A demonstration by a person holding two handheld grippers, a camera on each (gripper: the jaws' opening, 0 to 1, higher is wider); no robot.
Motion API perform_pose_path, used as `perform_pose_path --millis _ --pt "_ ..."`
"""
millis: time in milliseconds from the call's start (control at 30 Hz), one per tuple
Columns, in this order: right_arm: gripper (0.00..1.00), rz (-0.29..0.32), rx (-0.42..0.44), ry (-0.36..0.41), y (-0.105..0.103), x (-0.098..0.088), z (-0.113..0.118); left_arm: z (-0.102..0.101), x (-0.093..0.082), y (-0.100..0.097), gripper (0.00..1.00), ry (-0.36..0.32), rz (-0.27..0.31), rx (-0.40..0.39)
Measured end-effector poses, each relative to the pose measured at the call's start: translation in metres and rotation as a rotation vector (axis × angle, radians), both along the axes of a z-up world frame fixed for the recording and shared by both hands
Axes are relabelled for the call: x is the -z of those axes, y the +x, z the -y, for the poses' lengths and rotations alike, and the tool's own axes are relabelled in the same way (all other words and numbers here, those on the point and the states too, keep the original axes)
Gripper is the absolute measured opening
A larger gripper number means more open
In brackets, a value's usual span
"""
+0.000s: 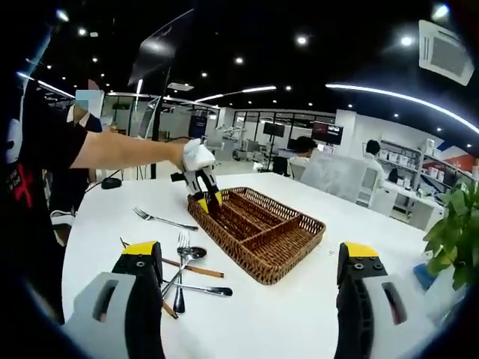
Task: Arrange the knives, forks, and spoons in their matching storage slots by inserting each utensil handle-first until every utensil is classified and aligned in the correct compartment
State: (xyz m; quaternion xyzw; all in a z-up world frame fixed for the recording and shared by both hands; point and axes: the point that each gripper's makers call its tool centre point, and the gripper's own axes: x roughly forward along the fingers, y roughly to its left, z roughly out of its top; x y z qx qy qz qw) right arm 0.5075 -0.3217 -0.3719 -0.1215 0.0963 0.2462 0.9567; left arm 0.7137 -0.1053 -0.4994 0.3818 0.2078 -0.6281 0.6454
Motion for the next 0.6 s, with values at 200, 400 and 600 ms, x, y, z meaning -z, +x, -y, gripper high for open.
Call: perform_pose_path --millis 200,400,600 --pt "1.0 -0.005 0.015 -0.015 0.006 0.003 0.005 0.011 -0.051 -0.01 0.55 -0.316 -0.004 -0.028" --pt "1.0 -0.017 0.012 -0.021 0.008 0.003 0.006 -0.018 -0.07 -0.002 1.0 -0.364 0.015 -0.203" --pt "1.0 -0.016 0.02 -0.013 0.011 0.002 0.007 -0.03 -0.084 -0.019 1.0 -0.468 -0.047 -0.261"
